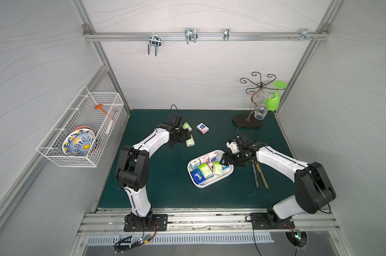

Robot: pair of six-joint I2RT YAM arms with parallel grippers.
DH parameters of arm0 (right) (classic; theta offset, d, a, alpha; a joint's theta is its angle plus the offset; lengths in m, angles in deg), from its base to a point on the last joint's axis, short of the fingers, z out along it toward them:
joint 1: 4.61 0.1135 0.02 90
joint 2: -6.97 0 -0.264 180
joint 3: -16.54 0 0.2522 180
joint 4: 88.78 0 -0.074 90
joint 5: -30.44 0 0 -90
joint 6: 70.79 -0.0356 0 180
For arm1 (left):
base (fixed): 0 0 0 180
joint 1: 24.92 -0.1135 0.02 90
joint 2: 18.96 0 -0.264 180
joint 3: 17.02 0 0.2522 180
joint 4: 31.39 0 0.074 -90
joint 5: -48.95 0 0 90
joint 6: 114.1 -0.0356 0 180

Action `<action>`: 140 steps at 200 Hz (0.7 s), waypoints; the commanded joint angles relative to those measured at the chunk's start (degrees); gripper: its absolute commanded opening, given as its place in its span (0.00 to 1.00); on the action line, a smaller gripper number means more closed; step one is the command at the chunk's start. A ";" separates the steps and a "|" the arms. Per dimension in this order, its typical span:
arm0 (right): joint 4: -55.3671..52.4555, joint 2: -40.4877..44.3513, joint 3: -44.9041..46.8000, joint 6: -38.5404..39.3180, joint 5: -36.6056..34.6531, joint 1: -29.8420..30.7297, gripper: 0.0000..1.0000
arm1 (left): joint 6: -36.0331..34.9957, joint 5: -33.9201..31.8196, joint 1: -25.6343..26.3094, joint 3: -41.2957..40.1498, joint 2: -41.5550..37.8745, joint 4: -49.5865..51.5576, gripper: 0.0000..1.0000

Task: Put the pocket tissues into the storage box
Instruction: Move the storage box to the center of the board.

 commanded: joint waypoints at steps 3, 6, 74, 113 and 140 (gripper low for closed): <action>-2.04 2.88 -0.22 -2.41 2.44 0.73 0.82 | -4.52 1.07 0.10 7.74 4.42 3.44 0.95; -2.13 3.20 -0.21 -2.45 2.73 0.69 0.82 | -4.59 1.12 0.10 8.13 4.97 3.59 0.95; -6.33 7.04 -0.72 0.93 -1.60 -1.42 0.86 | -1.90 2.98 0.19 16.52 14.42 4.65 0.89; -7.97 7.22 -2.44 2.48 -4.05 -2.72 0.86 | -1.45 2.20 0.27 20.58 18.68 7.08 0.88; -9.42 8.29 -3.29 3.47 -5.45 -3.85 0.87 | -1.41 1.52 0.52 22.99 21.33 8.82 0.86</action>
